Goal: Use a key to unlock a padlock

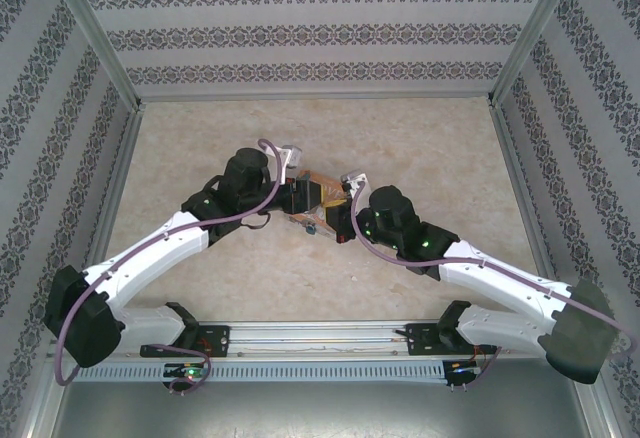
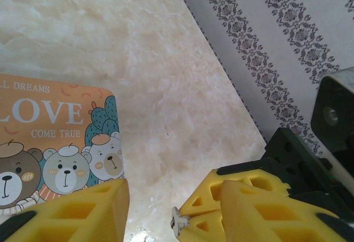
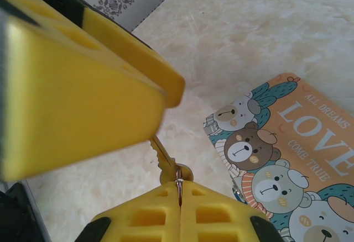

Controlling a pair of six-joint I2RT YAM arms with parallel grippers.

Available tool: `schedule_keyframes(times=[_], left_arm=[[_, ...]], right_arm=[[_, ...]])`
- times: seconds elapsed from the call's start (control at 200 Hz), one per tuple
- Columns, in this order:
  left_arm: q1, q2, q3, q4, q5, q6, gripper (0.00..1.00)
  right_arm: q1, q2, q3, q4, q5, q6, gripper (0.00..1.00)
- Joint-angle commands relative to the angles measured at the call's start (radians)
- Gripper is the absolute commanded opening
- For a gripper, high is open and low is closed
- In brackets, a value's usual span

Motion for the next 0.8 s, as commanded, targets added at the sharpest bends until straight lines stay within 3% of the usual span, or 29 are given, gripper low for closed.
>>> schedule_keyframes(times=[0.0, 0.345, 0.59, 0.709, 0.794], left_arm=[[-0.019, 0.010, 0.032, 0.056, 0.009, 0.018, 0.42], [-0.028, 0.032, 0.038, 0.062, 0.007, 0.014, 0.24], [-0.028, 0.006, 0.049, 0.011, -0.027, 0.038, 0.00], [-0.025, -0.030, 0.051, -0.020, -0.055, 0.065, 0.00], [-0.019, -0.055, 0.058, -0.048, -0.054, 0.088, 0.00]], right_arm=[[0.010, 0.004, 0.038, 0.039, 0.014, -0.020, 0.00], [0.013, 0.003, 0.038, 0.047, 0.032, -0.009, 0.00], [0.012, 0.000, 0.035, 0.042, 0.039, 0.004, 0.00], [-0.015, -0.025, 0.010, 0.035, 0.012, 0.033, 0.16], [-0.074, -0.057, -0.016, 0.036, -0.078, 0.073, 0.31]])
